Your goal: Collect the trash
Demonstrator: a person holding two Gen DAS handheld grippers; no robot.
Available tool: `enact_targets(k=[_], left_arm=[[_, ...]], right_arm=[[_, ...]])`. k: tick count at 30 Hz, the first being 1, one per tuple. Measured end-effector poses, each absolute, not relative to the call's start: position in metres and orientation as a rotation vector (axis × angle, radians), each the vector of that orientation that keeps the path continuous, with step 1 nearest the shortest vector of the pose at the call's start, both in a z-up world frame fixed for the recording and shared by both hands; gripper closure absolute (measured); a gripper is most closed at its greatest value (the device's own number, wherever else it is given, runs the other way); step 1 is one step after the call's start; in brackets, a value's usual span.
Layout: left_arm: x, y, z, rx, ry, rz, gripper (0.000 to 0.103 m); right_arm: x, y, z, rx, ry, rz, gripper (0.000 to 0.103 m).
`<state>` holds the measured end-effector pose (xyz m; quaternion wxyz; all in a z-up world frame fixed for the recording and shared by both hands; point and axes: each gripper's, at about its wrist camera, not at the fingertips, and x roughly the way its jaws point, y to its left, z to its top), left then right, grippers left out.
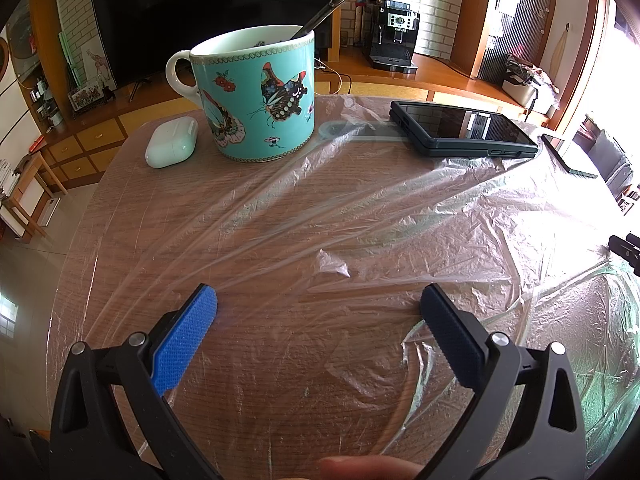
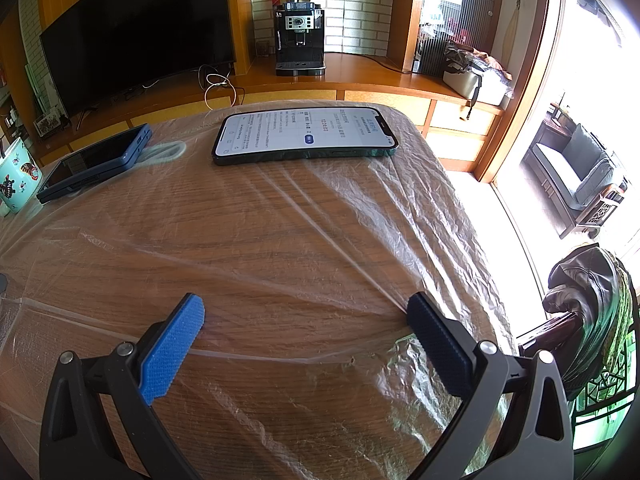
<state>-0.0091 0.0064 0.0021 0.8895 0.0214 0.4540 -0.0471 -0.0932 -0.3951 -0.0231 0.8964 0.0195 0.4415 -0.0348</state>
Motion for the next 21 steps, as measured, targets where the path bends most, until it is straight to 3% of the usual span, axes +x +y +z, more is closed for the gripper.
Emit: enact_targets(k=[21], left_arm=[[-0.0099,0.0081,0.0016,0.046,0.943,-0.099,0.001]], right_arm=[[-0.0932,-0.395,-0.0231,0.041,0.915,-0.072,0.004]])
